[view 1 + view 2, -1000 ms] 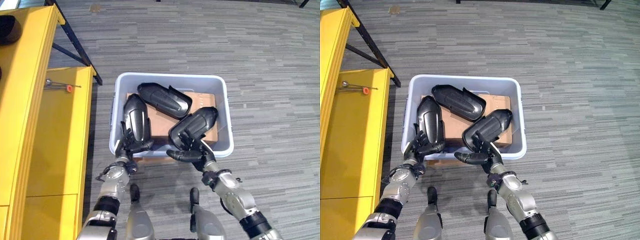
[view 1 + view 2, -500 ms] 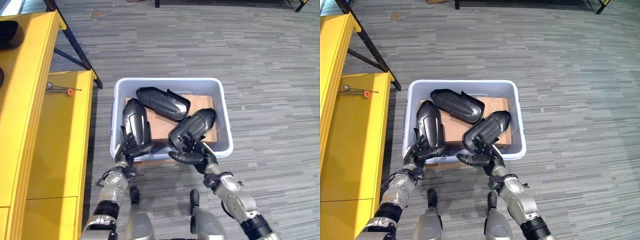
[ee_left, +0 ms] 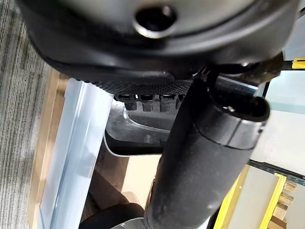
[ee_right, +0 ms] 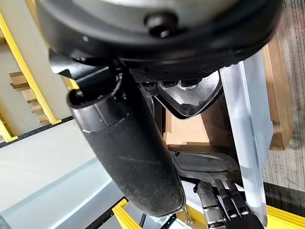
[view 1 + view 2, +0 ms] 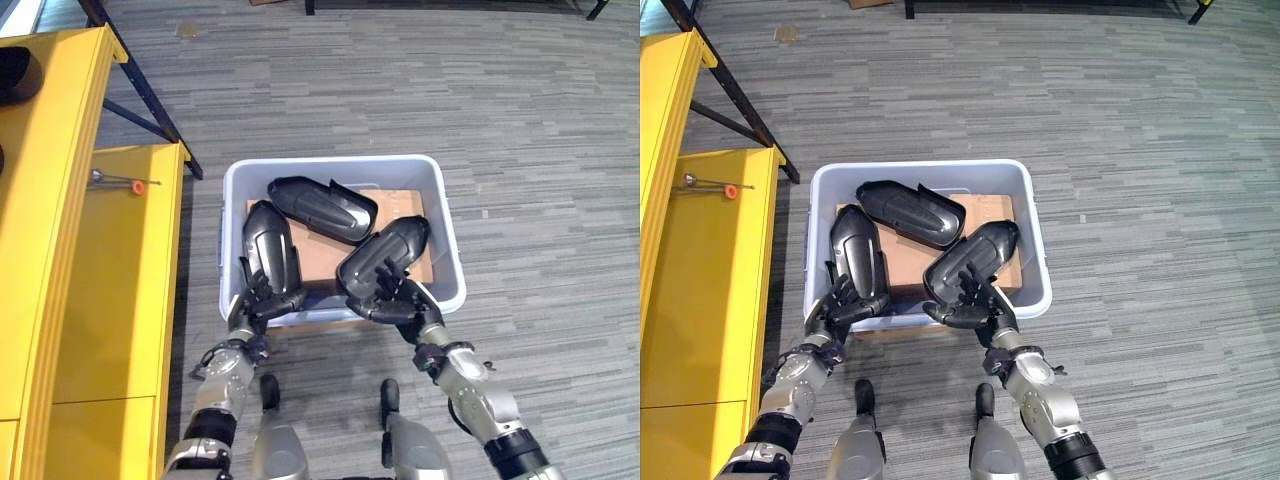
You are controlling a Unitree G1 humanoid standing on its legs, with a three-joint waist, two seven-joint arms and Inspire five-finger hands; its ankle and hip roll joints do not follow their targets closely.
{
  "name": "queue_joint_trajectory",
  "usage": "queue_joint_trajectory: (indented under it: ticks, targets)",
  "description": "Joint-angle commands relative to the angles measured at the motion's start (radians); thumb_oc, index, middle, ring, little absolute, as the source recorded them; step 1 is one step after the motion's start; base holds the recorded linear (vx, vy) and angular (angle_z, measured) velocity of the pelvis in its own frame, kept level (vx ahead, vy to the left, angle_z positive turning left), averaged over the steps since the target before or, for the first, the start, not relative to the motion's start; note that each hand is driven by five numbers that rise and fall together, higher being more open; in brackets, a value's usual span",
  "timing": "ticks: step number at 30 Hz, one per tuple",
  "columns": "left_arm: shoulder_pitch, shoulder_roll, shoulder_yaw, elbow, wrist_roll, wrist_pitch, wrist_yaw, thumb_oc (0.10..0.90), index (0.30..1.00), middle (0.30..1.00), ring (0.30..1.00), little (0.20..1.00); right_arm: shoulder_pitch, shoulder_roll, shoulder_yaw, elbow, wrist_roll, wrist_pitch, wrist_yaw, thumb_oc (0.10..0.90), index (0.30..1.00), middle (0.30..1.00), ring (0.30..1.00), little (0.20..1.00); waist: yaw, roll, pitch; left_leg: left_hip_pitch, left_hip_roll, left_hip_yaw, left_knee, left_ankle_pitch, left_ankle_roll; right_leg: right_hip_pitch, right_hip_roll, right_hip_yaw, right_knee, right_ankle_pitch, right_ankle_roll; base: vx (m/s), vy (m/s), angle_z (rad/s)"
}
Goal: Move parts from the plastic box to the shelf.
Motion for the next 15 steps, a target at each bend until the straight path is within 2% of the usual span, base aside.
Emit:
queue_joint_trajectory:
  ticks: [1,5,10,11,13,15]
  targets:
    - [0.149,-0.068,-0.05,0.069,-0.024,0.105,-0.014,0.9,1.0,1.0,1.0,1.0,-0.054,0.054,-0.065,-0.163,-0.004,-0.085,0.021,0.9,1.0,1.0,1.0,1.0,0.011,0.001,-0.022,0.098,0.052,-0.021,0.014,-0.063,0.053,-0.056,-0.077,-0.009,0.091,0.001,-0.079,0.0,0.0,0.0]
    - [0.149,-0.054,-0.041,0.041,-0.02,0.099,-0.003,0.9,1.0,1.0,1.0,1.0,-0.052,0.059,-0.071,-0.169,-0.005,-0.083,0.023,0.9,1.0,1.0,1.0,1.0,0.012,0.002,-0.023,0.094,0.049,-0.023,0.016,-0.055,0.052,-0.059,-0.08,-0.008,0.091,0.01,-0.08,-0.02,0.0,0.0]
    - [0.16,-0.011,-0.049,-0.082,-0.013,0.09,0.016,0.9,1.0,1.0,1.0,1.0,-0.052,0.061,-0.077,-0.201,0.006,-0.084,0.016,0.9,1.0,1.0,1.0,1.0,0.017,0.003,-0.019,0.097,0.05,-0.022,0.012,-0.055,0.051,-0.054,-0.083,-0.011,0.088,0.011,-0.08,0.0,0.0,0.0]
    - [0.171,0.034,-0.057,-0.173,-0.007,0.086,0.026,0.9,1.0,1.0,1.0,1.0,-0.051,0.055,-0.081,-0.24,0.019,-0.085,0.016,0.9,1.0,1.0,1.0,1.0,0.021,0.005,-0.015,0.098,0.049,-0.023,0.011,-0.054,0.05,-0.053,-0.083,-0.014,0.087,0.012,-0.08,0.0,0.0,0.0]
    - [0.176,0.058,-0.06,-0.236,-0.012,0.087,0.035,0.9,1.0,1.0,1.0,1.0,-0.05,0.046,-0.083,-0.276,0.019,-0.086,0.007,0.9,1.0,1.0,1.0,1.0,0.023,0.005,-0.01,0.099,0.049,-0.023,0.009,-0.053,0.051,-0.051,-0.082,-0.013,0.087,0.013,-0.08,0.0,0.0,0.0]
    - [0.192,0.122,-0.056,-0.412,-0.039,0.088,0.061,0.9,1.0,1.0,1.0,1.0,-0.048,0.036,-0.091,-0.362,0.029,-0.086,-0.007,0.9,1.0,1.0,1.0,1.0,0.027,0.01,0.0,0.105,0.047,-0.023,0.008,-0.049,0.052,-0.044,-0.083,-0.017,0.085,0.017,-0.08,-0.01,0.007,0.02]
